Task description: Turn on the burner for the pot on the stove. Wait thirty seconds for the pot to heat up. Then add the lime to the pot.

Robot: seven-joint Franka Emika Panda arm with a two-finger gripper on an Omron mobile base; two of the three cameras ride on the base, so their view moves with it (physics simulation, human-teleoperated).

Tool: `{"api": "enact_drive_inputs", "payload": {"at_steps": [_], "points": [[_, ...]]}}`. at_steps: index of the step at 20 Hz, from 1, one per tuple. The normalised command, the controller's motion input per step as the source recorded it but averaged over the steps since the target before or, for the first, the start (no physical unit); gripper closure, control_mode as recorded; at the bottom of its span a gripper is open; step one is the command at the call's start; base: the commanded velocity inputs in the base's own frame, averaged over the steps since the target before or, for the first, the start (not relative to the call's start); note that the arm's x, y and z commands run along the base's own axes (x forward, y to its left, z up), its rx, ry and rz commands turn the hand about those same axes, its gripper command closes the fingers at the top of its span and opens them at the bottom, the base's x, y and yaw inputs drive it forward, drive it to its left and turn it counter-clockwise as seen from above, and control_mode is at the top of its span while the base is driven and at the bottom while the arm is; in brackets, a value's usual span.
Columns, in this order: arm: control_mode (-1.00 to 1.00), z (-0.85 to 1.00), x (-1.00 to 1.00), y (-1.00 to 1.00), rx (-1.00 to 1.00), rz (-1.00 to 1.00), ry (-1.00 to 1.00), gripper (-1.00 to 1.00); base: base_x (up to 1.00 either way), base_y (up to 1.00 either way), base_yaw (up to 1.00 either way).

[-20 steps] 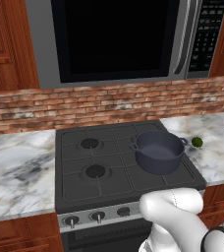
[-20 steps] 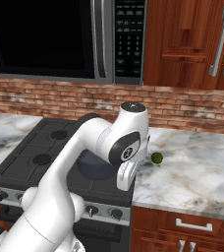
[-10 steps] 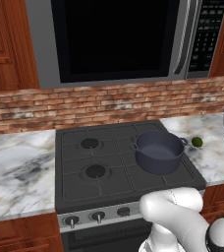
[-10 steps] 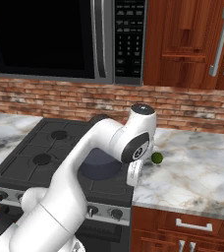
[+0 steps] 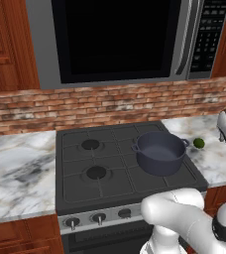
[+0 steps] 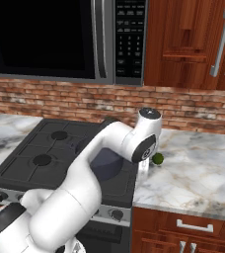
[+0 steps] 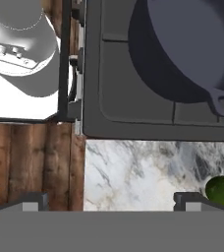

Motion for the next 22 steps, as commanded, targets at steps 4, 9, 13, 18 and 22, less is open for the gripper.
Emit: {"api": "enact_drive_inputs", "payload": {"at_steps": [4, 9, 13, 18, 22], "points": [[-1.00, -0.22, 0.57, -0.21, 0.00, 0.07, 0.00, -1.00, 0.00, 0.00, 0.00], [-1.00, -0.15, 0.46, -0.22, 0.00, 0.05, 0.00, -1.00, 0.00, 0.00, 0.00], [-1.00, -0.01, 0.43, -0.16, 0.00, 0.04, 0.04, -1.00, 0.00, 0.00, 0.00], [-1.00, -0.01, 0.49, -0.10, 0.00, 0.04, 0.04, -1.00, 0.00, 0.00, 0.00], [-1.00, -0.13, 0.45, -0.21, 0.00, 0.06, 0.04, -1.00, 0.00, 0.00, 0.00]]}}
